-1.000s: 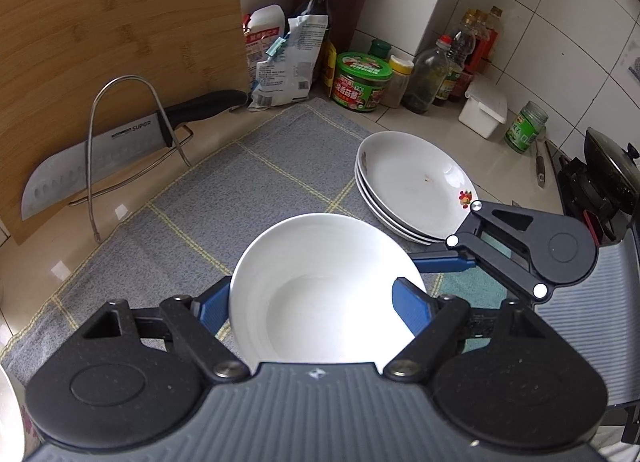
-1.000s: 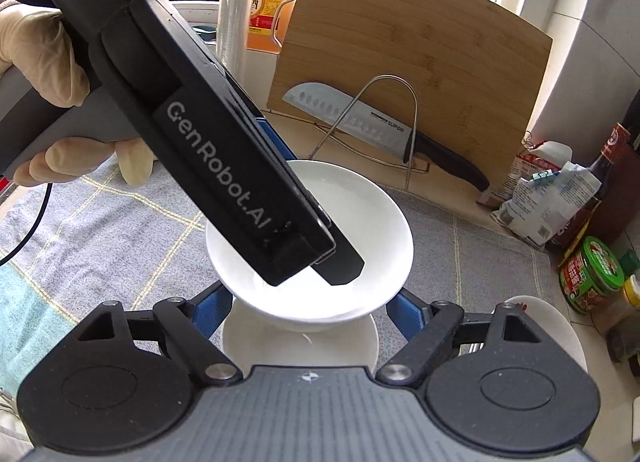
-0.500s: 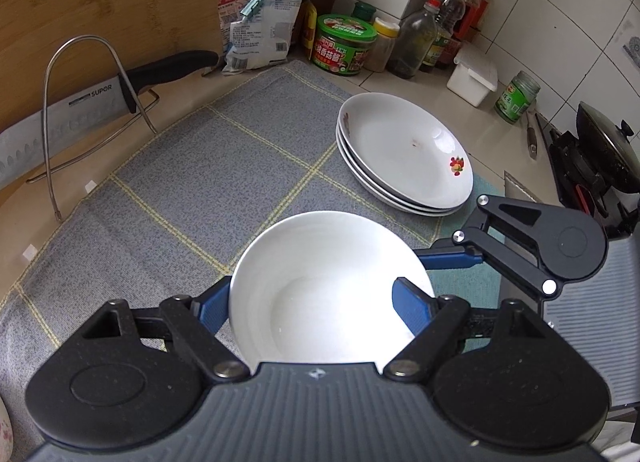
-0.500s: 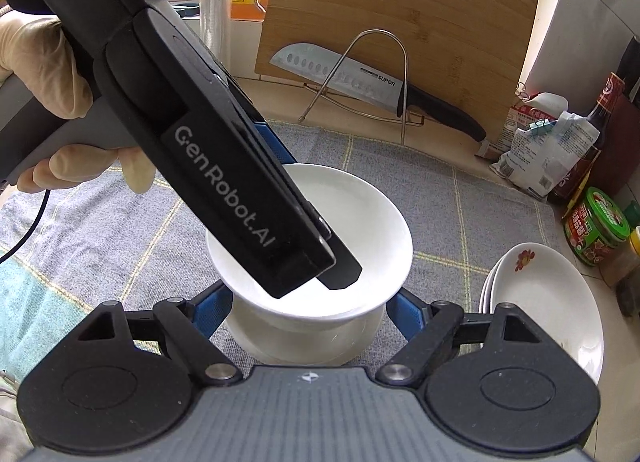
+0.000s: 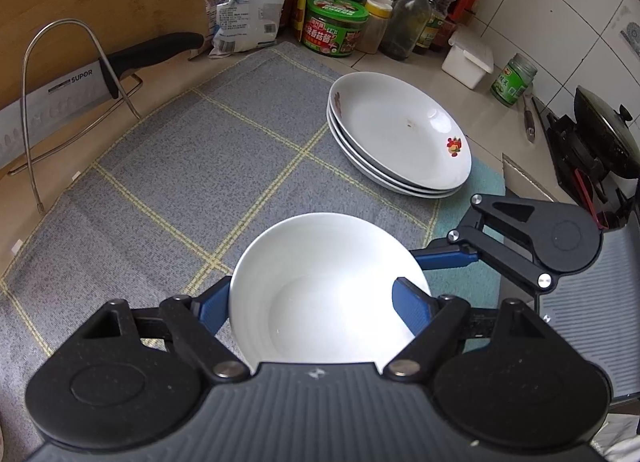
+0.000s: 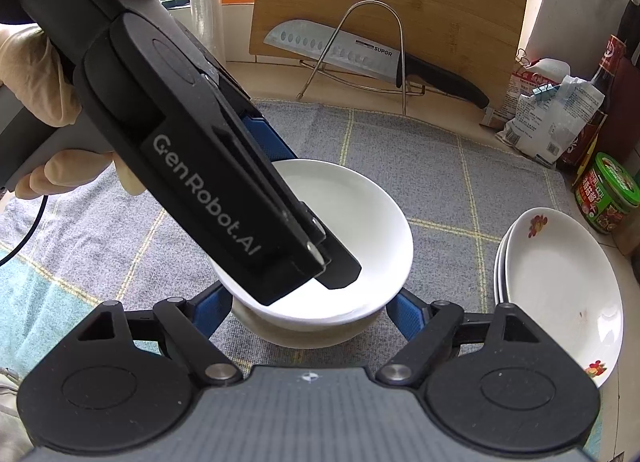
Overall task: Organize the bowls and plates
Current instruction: 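Lower the white bowl into the pink-flowered bowl and open the left tool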
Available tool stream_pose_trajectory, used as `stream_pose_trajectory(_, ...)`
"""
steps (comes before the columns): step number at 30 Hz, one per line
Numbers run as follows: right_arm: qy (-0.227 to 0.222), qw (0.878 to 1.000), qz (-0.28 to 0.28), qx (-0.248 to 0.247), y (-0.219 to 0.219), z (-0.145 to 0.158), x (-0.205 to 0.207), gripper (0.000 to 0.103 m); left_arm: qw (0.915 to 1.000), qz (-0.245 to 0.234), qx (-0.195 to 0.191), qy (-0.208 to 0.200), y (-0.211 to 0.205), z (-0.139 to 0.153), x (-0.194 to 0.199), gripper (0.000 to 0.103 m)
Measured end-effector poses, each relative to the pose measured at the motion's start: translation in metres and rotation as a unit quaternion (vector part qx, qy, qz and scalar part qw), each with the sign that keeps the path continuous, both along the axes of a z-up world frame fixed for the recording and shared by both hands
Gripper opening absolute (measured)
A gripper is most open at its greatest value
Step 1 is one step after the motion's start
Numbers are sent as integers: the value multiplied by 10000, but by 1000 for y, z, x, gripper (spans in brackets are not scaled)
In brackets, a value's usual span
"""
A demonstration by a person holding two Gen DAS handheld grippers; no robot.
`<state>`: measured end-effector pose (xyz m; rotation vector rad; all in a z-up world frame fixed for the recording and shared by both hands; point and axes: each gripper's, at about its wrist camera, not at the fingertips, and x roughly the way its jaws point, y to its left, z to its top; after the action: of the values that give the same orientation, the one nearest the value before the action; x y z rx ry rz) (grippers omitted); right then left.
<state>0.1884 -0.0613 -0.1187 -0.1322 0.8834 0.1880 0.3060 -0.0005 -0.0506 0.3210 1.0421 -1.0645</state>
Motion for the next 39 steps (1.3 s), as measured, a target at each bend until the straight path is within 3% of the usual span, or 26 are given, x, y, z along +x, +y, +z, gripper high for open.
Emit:
stream_pose_trajectory(18, 46, 9998, -76, 191, -5, -5, 5, 88, 10000, -31, -72, 3, 0, -6, 3, 83)
stream_pose_trajectory(21, 67, 9997, -83, 216, -5, -5, 5, 90, 9999, -9, -116, -35, 0, -6, 3, 84)
stream_pose_trajectory(24, -154, 9997, -91, 160, -3, 0, 1, 103, 9998, -11, -180, -44, 2, -4, 4, 84)
stream_pose_trajectory(25, -237, 9996, -76, 154, -3, 2, 0, 103, 9998, -3, -187, -59, 3, -4, 4, 84)
stream_pose_trajectory(39, -431, 9970, -619, 198, -26, 15, -12, 103, 9945, 565, -503, -726, 47, 14, -9, 89)
